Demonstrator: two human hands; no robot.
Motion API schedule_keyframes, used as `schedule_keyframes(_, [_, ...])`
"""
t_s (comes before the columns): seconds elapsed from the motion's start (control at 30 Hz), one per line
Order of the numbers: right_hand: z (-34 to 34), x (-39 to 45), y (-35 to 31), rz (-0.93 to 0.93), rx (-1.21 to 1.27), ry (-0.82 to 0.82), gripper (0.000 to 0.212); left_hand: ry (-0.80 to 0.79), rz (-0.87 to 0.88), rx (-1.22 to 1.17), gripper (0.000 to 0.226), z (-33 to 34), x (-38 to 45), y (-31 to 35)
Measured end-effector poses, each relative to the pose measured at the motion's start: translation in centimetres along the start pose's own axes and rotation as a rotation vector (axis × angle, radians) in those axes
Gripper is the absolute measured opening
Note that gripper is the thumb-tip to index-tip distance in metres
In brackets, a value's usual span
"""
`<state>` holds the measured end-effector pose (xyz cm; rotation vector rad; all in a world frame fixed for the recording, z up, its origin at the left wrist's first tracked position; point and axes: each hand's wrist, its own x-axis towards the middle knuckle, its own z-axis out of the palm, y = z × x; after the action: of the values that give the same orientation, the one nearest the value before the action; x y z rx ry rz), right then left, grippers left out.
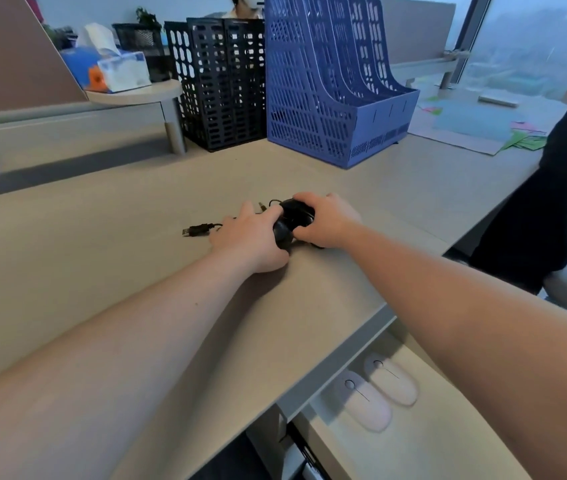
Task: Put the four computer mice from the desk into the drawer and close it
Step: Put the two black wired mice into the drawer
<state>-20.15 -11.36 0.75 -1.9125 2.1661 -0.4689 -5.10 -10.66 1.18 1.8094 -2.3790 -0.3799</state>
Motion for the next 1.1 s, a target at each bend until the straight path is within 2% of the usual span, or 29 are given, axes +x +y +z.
schedule_keyframes(0.17, [-0.5,-3.4,0.7,0.002,0.085,0.058,0.066,0.051,0.016,-0.021,0.049,1.0,-2.8,1.5])
schedule_keyframes(0.53, [-4.6,-14.4,4.3,0.048,0.199,0.062,0.066,0.115,0.124,0.015,0.050,1.5,-11.6,6.5])
schedule_keyframes(0.73, [-5.6,-22.4,8.0,0.112,0.188,0.082,0.060,0.091,0.208,0.051,0.041,2.9,-17.5,11.1])
schedule_keyframes(0.87, [-5.1,-26.5,10.4,0.173,0.237,0.098,0.053,0.093,0.288,0.099,0.043,4.6,-20.6,13.4])
schedule_keyframes(1.1, [-2.7,-29.4,14.1,0.255,0.249,0.028,0.050,-0.012,0.283,0.128,0.047,9.7,-23.7,15.4])
